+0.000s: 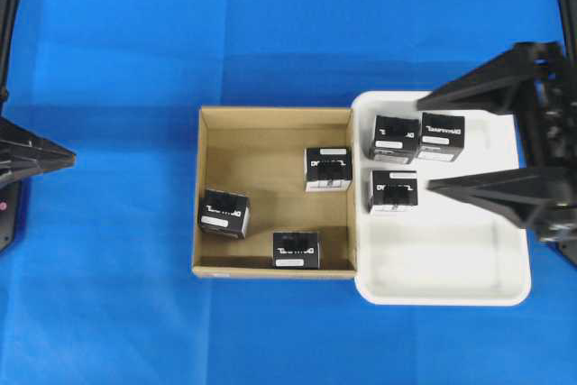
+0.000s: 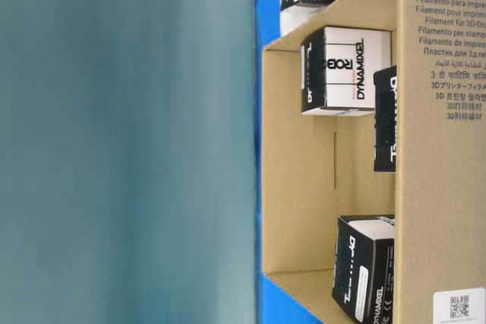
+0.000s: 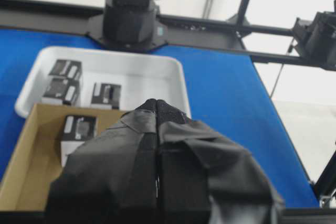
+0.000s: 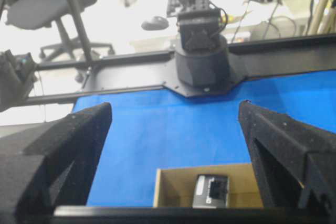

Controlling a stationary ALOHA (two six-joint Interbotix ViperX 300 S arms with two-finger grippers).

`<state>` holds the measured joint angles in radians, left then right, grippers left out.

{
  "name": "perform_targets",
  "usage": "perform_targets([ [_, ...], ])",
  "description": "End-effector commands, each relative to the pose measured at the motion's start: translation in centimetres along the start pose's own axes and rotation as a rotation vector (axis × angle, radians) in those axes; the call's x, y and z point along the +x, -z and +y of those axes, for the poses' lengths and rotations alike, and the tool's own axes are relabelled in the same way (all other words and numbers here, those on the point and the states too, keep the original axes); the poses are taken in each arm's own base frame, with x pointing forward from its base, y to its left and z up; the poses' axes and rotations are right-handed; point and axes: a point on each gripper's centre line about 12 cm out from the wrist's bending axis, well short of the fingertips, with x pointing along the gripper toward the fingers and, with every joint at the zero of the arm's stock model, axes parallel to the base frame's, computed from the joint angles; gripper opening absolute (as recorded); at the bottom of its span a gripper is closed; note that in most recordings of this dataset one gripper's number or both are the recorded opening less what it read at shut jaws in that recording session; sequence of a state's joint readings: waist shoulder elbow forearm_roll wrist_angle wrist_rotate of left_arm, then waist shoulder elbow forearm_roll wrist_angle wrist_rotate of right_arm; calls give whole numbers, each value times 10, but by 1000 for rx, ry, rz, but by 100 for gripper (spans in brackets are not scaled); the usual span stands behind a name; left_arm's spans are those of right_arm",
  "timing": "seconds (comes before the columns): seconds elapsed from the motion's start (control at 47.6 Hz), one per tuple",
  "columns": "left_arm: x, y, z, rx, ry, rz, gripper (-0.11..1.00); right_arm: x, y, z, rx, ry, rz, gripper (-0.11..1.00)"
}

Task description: Pick a box that is randomly placed inside the cardboard box.

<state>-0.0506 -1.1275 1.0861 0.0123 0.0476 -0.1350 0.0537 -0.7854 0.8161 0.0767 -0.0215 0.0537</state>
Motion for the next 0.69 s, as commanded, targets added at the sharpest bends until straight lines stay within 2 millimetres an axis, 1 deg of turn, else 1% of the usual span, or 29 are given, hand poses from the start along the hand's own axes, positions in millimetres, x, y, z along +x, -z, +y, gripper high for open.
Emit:
perform_targets([
  [0.0,2,-6,0,2,-1,-9,-7,-8,-4,2,2,-7,-24,96],
  [0.105,2,-5,0,0,-1,-5,-7,-14,-1,5,3,-23,-28,96],
  [0.21,0,-10,-1,-2,1,-25,-7,-18,6,8,3,-41,-16,96],
  [0.273,-3,-14,-1,3,3,-48,-7,-19,11,10,4,-50,-4,96],
  [0.42,-9,-16,-2,3,6,-72,-7,-18,27,13,9,-67,37,96],
  [0.547,-9,-16,-1,2,6,-72,-7,-18,37,14,32,-72,63,96],
  [0.673,-8,-15,-1,2,5,-67,-7,-19,42,14,61,-71,75,96],
])
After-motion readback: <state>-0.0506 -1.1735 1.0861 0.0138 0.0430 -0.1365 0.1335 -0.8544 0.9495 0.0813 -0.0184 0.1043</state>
